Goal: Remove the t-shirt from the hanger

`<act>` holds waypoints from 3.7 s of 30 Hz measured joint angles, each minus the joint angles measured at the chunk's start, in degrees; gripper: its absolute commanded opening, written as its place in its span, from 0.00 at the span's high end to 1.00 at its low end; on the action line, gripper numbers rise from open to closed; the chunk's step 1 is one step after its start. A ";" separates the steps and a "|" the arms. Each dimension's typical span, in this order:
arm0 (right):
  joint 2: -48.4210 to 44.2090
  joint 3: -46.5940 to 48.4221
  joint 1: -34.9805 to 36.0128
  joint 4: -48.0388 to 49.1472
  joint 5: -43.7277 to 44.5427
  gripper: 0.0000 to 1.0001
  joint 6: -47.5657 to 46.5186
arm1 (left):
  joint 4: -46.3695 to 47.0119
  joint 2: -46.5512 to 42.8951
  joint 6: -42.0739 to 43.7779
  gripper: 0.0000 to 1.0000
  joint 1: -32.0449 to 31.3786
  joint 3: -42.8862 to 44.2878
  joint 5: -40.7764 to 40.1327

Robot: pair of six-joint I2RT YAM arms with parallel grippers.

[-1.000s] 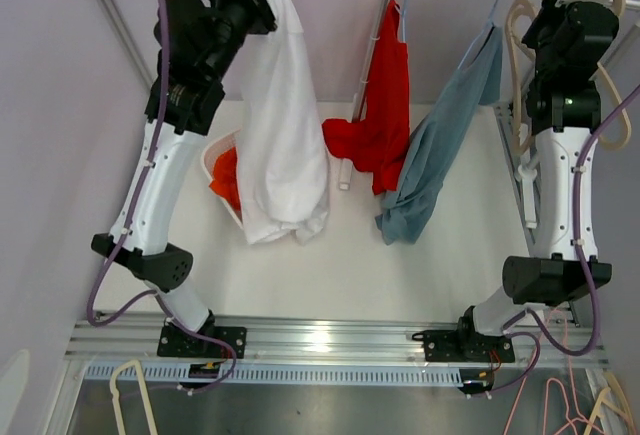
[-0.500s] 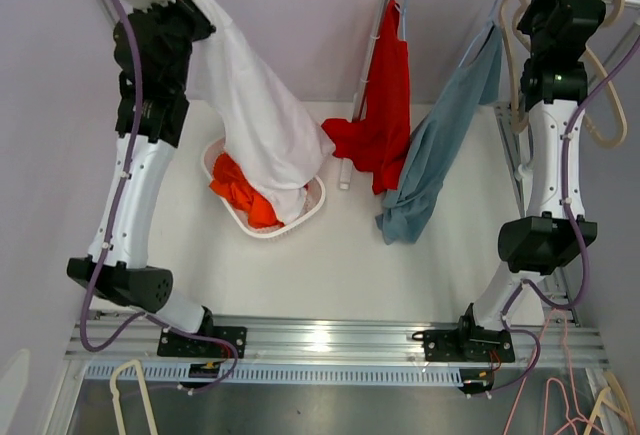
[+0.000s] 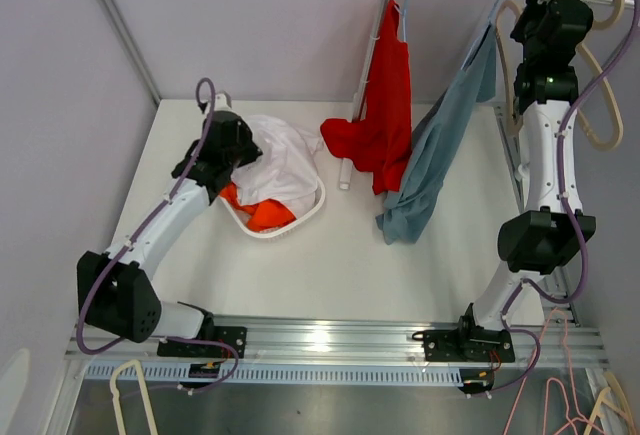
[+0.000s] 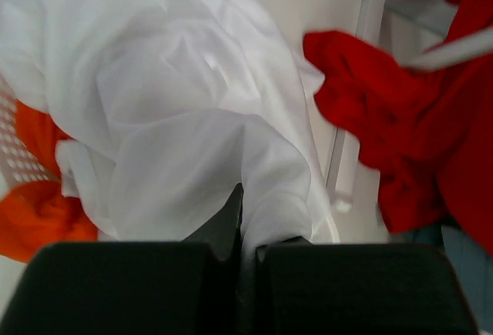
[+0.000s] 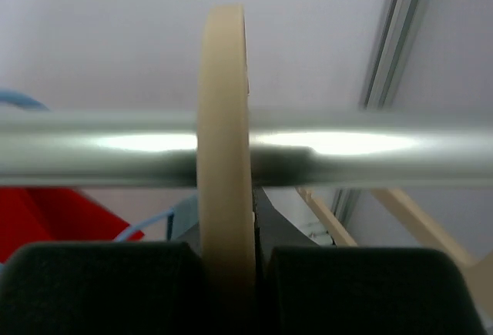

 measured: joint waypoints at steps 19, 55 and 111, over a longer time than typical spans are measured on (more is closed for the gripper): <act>-5.64 -11.91 -0.15 6.05 2.21 0.89 0.76 | 3.43 -0.33 -3.45 0.01 -5.38 -18.38 0.98; -6.03 16.72 5.09 -24.74 -3.34 0.57 14.40 | 25.64 -4.35 31.41 0.01 -33.29 2.51 -5.64; -5.25 14.40 11.82 -31.69 4.94 0.45 14.47 | 31.36 -1.14 41.09 0.00 -38.36 4.87 -2.25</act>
